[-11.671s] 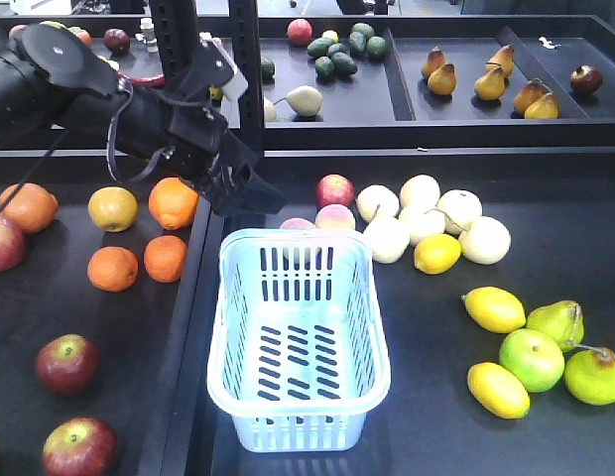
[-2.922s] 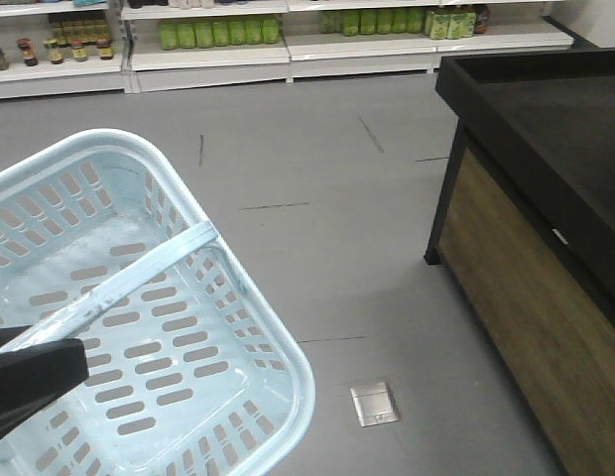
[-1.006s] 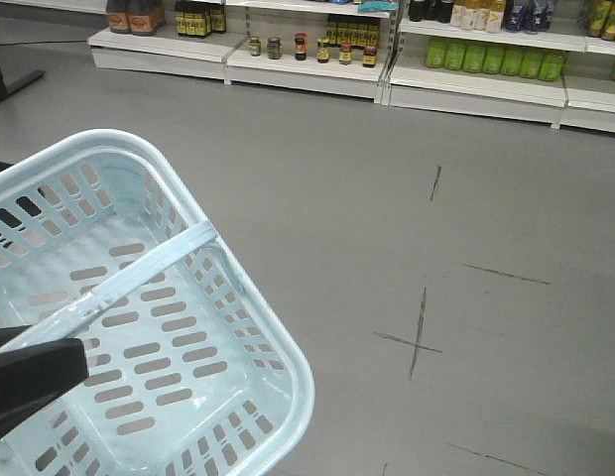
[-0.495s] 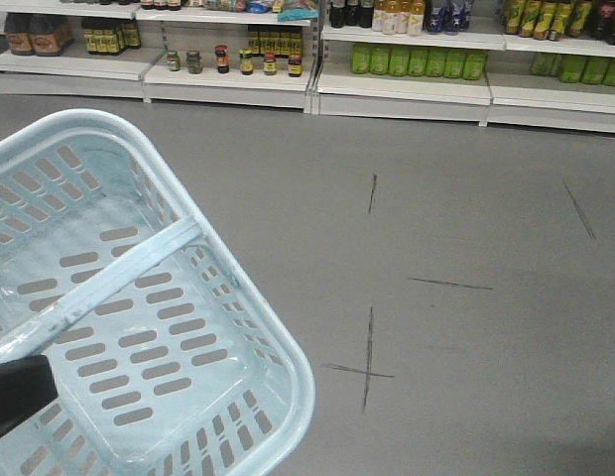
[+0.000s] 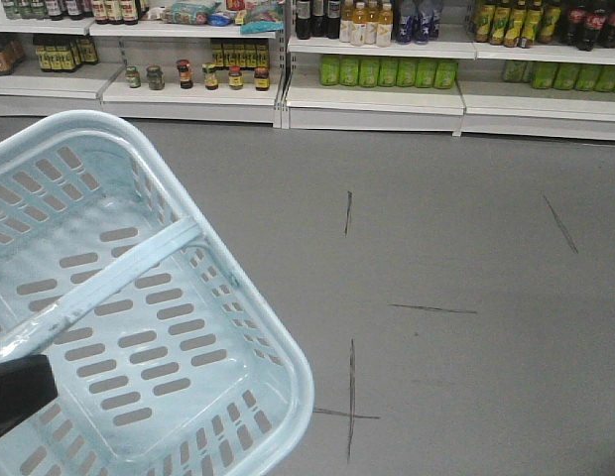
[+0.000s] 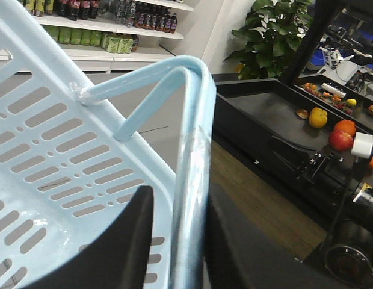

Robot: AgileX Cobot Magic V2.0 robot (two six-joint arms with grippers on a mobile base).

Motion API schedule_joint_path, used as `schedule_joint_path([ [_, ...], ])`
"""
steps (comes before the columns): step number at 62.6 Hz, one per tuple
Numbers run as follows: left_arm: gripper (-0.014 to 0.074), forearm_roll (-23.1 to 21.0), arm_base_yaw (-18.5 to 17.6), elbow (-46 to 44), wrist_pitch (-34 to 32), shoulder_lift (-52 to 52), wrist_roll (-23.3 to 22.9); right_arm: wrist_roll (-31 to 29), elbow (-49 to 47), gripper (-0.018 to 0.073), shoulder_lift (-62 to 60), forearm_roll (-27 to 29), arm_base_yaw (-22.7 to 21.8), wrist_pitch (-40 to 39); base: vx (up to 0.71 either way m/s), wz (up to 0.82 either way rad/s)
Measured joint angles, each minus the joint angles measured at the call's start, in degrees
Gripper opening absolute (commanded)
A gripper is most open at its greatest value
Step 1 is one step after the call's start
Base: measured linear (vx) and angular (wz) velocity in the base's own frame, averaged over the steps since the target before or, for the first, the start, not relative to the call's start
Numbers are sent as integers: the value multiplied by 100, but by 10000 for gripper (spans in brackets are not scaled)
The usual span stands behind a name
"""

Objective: Pick three apples into basket with both arms
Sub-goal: 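Turn and drive the base toward the table of apples and oranges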

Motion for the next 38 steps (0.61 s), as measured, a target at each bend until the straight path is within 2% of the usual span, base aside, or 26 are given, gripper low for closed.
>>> schedule_joint_path([
  [24,-6,0,0,0,0,0,0,0,0,-5,0,0,0,0,28,-10],
  [38,-6,0,0,0,0,0,0,0,0,-5,0,0,0,0,23,-25],
])
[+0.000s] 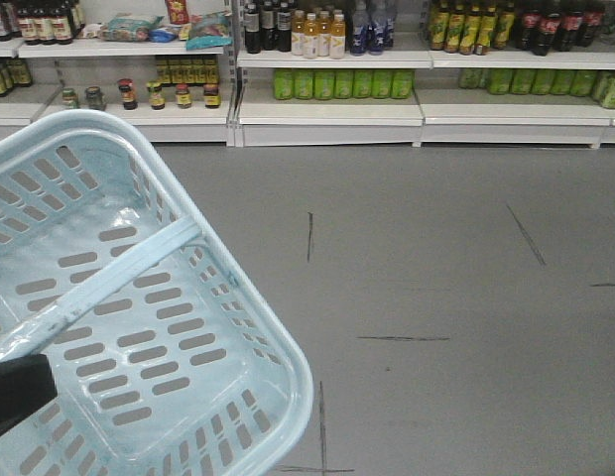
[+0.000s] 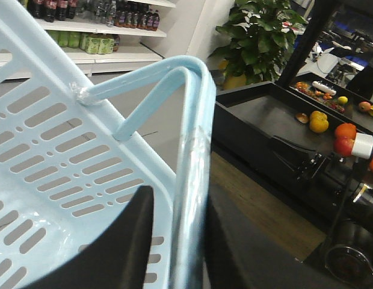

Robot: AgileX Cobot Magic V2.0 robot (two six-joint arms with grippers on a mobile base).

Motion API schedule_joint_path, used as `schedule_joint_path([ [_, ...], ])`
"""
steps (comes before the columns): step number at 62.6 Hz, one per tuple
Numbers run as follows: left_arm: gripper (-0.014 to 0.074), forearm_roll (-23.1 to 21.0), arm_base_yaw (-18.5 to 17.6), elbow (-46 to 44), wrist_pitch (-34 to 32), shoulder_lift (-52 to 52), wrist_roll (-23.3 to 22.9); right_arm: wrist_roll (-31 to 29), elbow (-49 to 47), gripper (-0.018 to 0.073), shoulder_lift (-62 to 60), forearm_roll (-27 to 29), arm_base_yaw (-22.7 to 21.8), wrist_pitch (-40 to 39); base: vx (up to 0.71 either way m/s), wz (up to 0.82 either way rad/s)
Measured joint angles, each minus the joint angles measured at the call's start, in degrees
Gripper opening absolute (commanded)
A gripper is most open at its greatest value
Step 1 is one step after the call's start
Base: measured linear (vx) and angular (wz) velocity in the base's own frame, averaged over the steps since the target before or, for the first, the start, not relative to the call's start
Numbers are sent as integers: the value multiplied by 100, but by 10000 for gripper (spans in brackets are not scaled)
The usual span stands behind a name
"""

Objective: Pick three apples into basket with both arms
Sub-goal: 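Turn and drive the base toward the table of apples and oranges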

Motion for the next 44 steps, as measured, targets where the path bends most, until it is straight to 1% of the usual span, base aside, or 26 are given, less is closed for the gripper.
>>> schedule_joint_path([
  [13,-6,0,0,0,0,0,0,0,0,-5,0,0,0,0,20,-45],
  [44,-6,0,0,0,0,0,0,0,0,-5,0,0,0,0,16,-60],
])
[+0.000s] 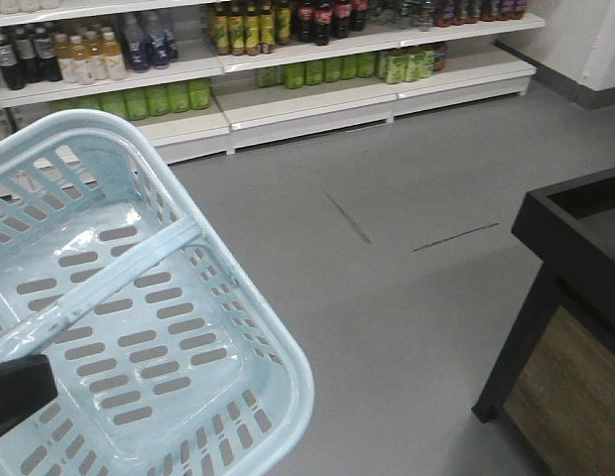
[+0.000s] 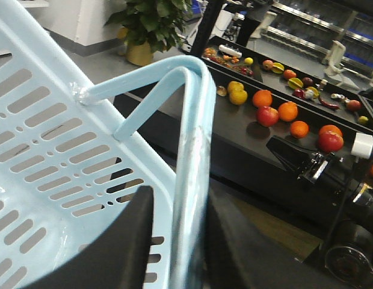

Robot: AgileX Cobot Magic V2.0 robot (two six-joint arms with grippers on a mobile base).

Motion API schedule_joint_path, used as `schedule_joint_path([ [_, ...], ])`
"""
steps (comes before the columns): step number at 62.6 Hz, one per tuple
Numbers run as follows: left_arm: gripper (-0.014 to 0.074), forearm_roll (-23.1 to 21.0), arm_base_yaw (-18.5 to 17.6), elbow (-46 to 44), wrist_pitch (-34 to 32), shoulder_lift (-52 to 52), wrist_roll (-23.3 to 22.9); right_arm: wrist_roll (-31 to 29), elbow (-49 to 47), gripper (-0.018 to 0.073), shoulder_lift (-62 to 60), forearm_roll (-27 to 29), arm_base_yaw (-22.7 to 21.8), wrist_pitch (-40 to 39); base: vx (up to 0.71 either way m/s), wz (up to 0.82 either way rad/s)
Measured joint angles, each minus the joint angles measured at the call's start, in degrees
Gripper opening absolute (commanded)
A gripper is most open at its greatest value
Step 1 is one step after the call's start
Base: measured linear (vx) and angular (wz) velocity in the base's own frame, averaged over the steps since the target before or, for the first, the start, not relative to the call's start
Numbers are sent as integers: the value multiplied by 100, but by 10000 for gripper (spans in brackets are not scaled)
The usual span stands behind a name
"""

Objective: Pick three apples into basket with both arms
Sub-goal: 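Turn and drive the base toward the table of apples and oranges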

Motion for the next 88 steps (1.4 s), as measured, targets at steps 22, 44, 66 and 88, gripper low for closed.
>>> schedule_joint_path([
  [22,-6,0,0,0,0,0,0,0,0,-5,0,0,0,0,14,-53],
  [44,-6,0,0,0,0,0,0,0,0,-5,0,0,0,0,12,-46],
  [66,-6,0,0,0,0,0,0,0,0,-5,0,0,0,0,9,-38],
  [88,-6,0,0,0,0,0,0,0,0,-5,0,0,0,0,5,-35],
])
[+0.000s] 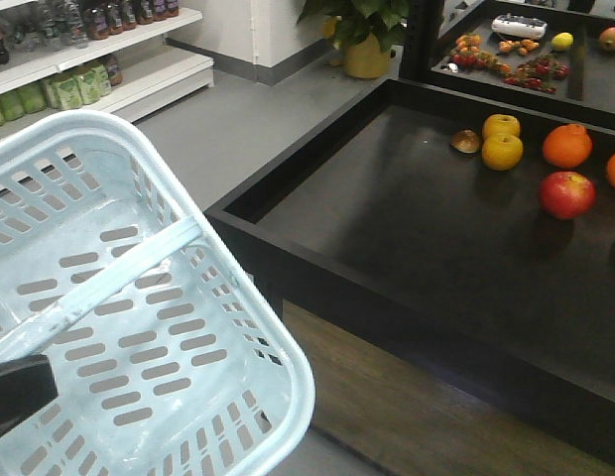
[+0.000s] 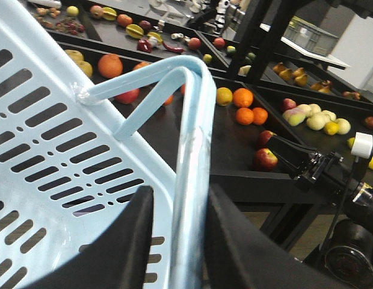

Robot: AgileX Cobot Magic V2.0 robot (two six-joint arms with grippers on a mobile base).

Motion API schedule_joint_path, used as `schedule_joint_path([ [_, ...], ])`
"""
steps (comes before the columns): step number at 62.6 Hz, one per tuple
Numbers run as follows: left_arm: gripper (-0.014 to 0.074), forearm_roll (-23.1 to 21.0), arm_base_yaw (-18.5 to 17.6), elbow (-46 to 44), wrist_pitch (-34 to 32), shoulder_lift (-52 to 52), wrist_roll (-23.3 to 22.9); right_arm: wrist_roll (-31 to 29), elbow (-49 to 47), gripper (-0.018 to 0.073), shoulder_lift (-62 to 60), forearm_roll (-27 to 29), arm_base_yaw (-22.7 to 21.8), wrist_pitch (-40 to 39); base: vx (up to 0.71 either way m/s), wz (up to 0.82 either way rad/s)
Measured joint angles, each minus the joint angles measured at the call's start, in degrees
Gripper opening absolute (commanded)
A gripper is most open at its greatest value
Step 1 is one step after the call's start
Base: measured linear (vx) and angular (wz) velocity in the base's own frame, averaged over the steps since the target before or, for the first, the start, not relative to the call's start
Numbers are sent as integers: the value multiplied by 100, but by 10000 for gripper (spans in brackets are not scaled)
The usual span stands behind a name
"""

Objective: Pick three apples into basket with both arms
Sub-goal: 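Turn and drive the base toward the table of apples and oranges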

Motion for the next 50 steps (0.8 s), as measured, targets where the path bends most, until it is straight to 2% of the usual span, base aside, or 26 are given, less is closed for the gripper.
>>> schedule_joint_path([
  [50,-6,0,0,0,0,0,0,0,0,-5,0,0,0,0,2,-25],
])
